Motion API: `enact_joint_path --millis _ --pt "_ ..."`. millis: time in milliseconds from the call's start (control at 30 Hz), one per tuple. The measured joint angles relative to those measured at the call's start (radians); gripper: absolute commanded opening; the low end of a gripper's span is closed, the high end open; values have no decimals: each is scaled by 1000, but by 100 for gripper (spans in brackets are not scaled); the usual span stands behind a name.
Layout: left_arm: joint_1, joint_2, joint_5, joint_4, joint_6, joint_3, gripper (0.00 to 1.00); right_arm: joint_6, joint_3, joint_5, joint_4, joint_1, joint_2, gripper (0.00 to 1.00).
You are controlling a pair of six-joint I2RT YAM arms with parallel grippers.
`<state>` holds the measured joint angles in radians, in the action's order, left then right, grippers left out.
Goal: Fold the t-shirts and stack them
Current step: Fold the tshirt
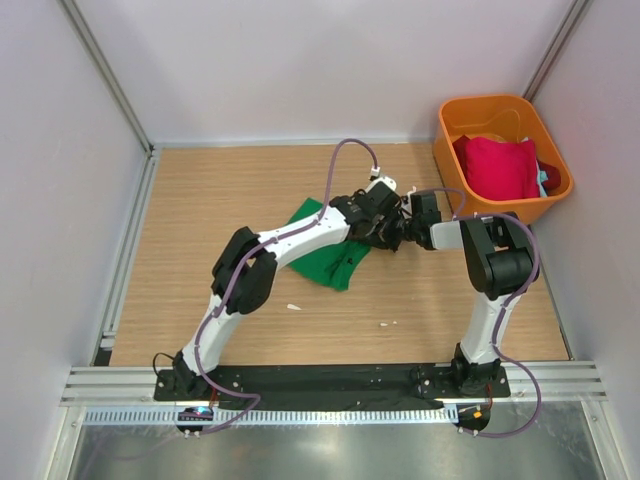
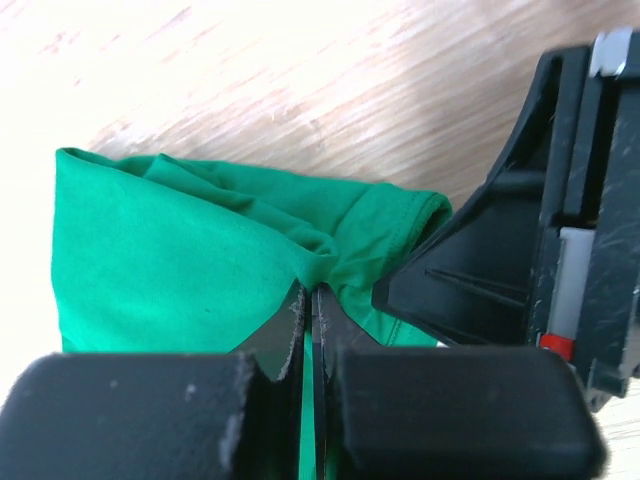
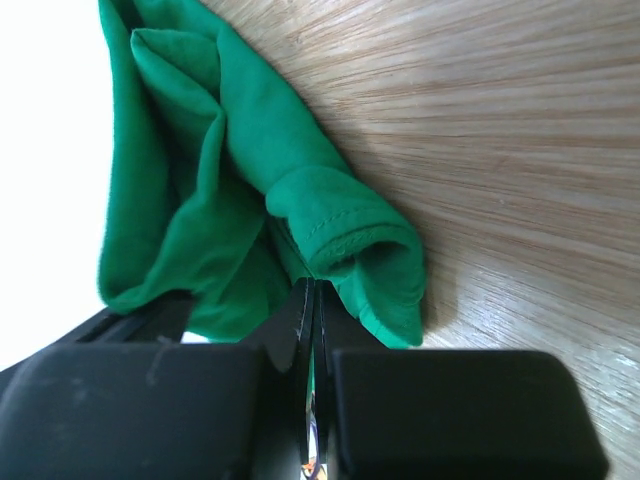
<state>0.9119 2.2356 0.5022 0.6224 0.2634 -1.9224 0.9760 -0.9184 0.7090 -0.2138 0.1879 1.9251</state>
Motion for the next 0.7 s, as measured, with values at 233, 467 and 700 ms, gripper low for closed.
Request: enact_joint_path --millis 233,467,700 --pt "-10 0 -21 13 23 -27 0 -5 -27 -16 1 1 23 1" --pt "-12 16 -42 41 48 -104 0 -21 -62 -68 46 5 63 1" --pt "-12 52 -91 50 79 -155 0 -34 -81 -111 80 19 62 1"
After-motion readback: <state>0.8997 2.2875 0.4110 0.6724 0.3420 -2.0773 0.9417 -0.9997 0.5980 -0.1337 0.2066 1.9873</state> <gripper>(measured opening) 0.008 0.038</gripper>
